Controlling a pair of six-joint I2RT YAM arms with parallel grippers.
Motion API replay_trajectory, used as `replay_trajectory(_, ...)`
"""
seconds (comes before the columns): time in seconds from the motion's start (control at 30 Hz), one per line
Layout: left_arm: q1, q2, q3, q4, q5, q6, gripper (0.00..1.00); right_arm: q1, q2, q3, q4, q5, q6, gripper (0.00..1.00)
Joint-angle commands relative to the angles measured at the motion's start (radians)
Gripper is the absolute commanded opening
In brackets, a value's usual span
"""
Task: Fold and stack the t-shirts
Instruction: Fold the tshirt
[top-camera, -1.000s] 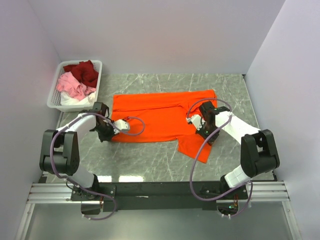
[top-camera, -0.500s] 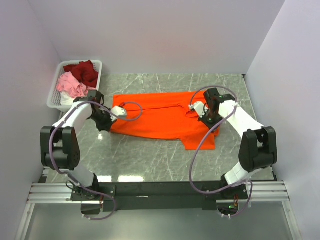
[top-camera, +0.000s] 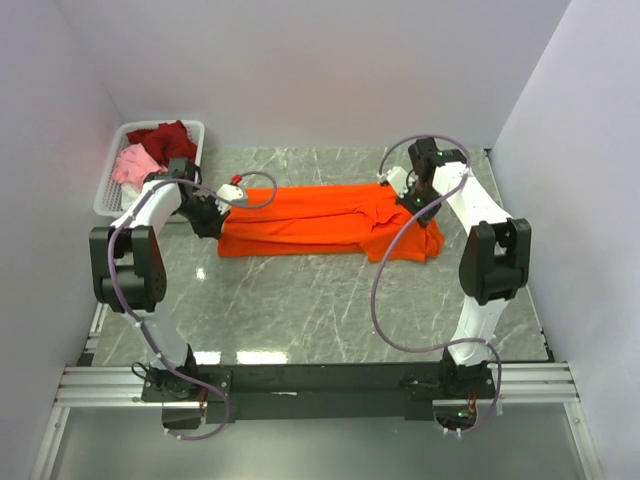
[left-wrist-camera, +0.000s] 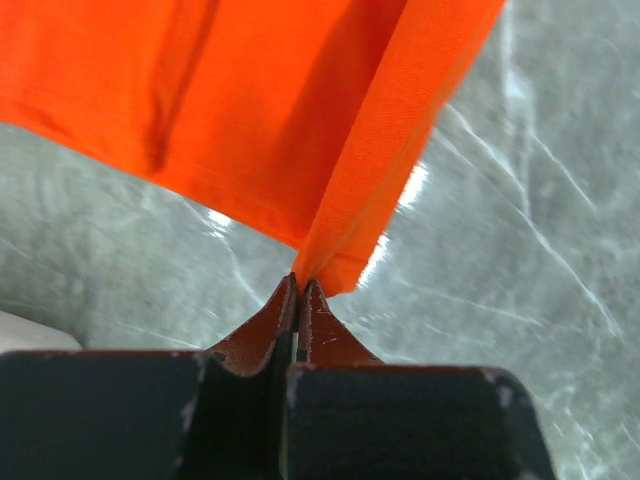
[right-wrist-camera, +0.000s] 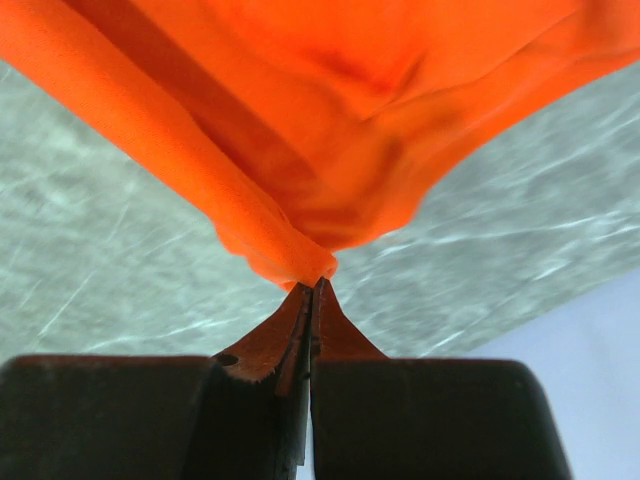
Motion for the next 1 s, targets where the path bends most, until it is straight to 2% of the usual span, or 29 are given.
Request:
replay_trajectory(0.0, 0.006, 0.043, 0.084, 0.025, 0.047, -0.031, 0.01, -0.019, 0.078, 0.15, -0.053, 0.017, -0.03, 0.0)
replay_trajectory(0.3, 0.008, 0.161, 0.193, 0.05, 0.028, -0.068, 0.01, -0.02, 0.229, 0.325, -0.07, 0.047, -0.044, 0.0)
replay_trajectory(0.93, 0.008, 0.287, 0.273, 0.099, -0.033, -0.138, 0.01, -0.037, 0.339, 0.4, -0.007, 0.078, -0.027, 0.0)
replay_trajectory(0.97, 0.006, 0.292, 0.274, 0.108, -0.042, -0.153, 0.04, -0.037, 0.346, 0.411, -0.006, 0.081, -0.023, 0.0)
